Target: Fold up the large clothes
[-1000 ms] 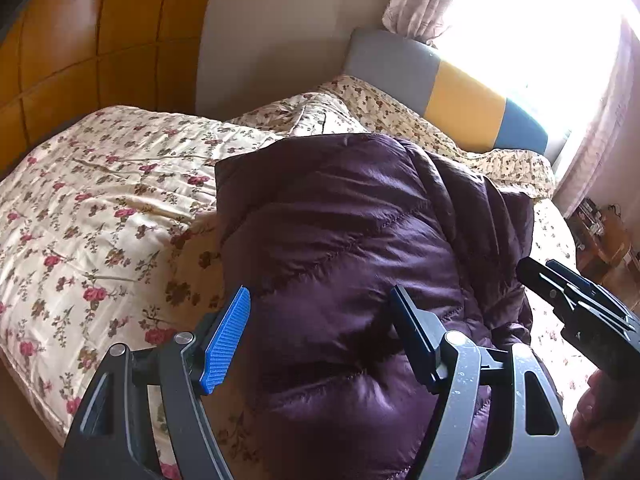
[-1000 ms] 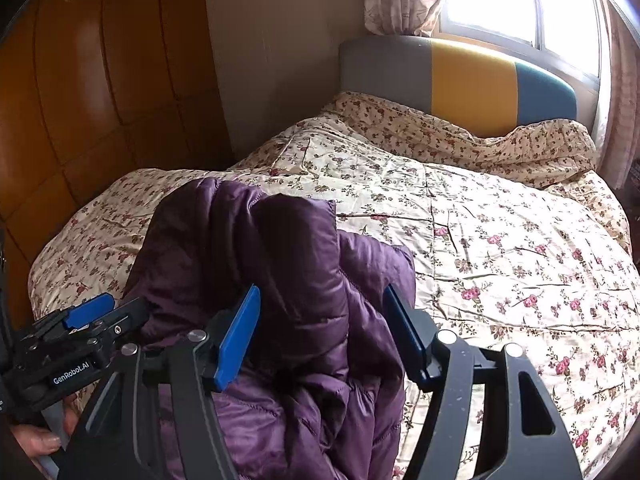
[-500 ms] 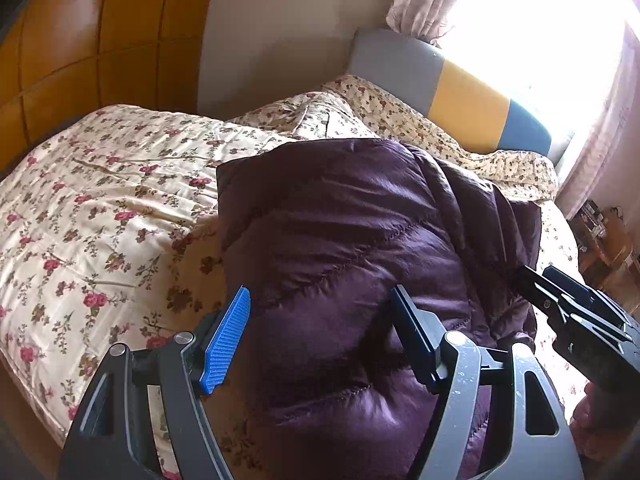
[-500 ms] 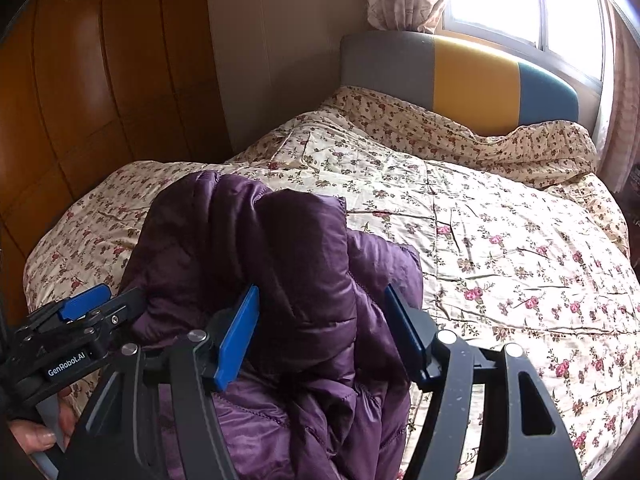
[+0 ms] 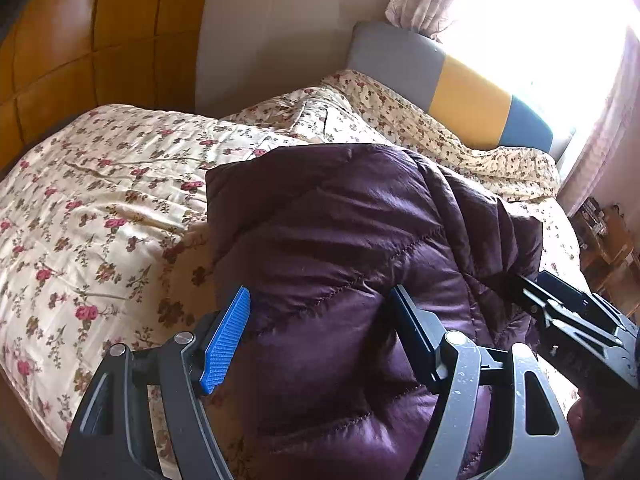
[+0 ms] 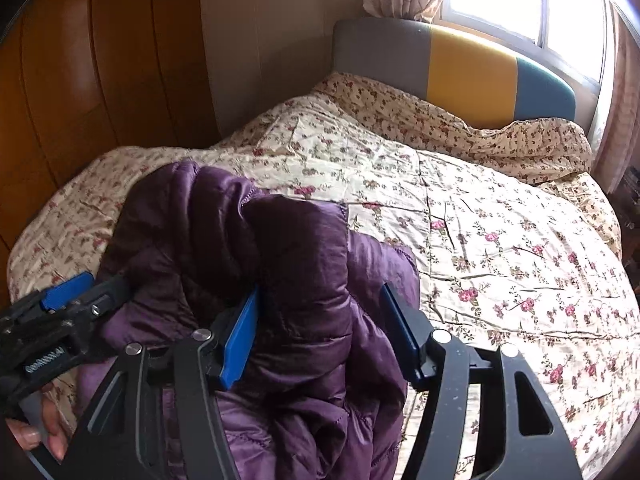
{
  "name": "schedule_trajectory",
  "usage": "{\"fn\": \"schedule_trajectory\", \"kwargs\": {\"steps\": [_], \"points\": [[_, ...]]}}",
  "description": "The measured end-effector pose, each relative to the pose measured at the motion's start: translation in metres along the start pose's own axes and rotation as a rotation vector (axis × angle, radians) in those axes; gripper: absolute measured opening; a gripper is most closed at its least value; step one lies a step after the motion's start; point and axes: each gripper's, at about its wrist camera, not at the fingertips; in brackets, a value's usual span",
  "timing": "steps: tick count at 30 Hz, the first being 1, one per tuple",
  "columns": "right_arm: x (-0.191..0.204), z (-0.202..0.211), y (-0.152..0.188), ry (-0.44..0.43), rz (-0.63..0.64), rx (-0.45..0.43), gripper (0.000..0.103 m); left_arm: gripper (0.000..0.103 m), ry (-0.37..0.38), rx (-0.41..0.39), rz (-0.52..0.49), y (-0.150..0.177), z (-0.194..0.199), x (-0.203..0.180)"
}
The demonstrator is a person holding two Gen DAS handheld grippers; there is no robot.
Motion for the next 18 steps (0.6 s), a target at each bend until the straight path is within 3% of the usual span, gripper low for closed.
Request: {"fn": "schedule_trajectory", "kwargs": {"steps": [10,18], "points": [[0.004,-0.049,0.018,0.035,0.066,0.134,0.059,0.075,-0.005,0.049,0.009,0.002,-0.027,0.004],[-0.008,-0.086,0.031,-0.021,0.043,0.195,0.061,0.075,-0.008,0.091,0.005,0.014,-0.054,0.006]]}}
Point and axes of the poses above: each gripper's, at about its wrist camera, not at the fingertips, and z roughly against the way its jaws point, x to its left, y to its underside, and after that the axes turned 1 degree about -x, right-handed
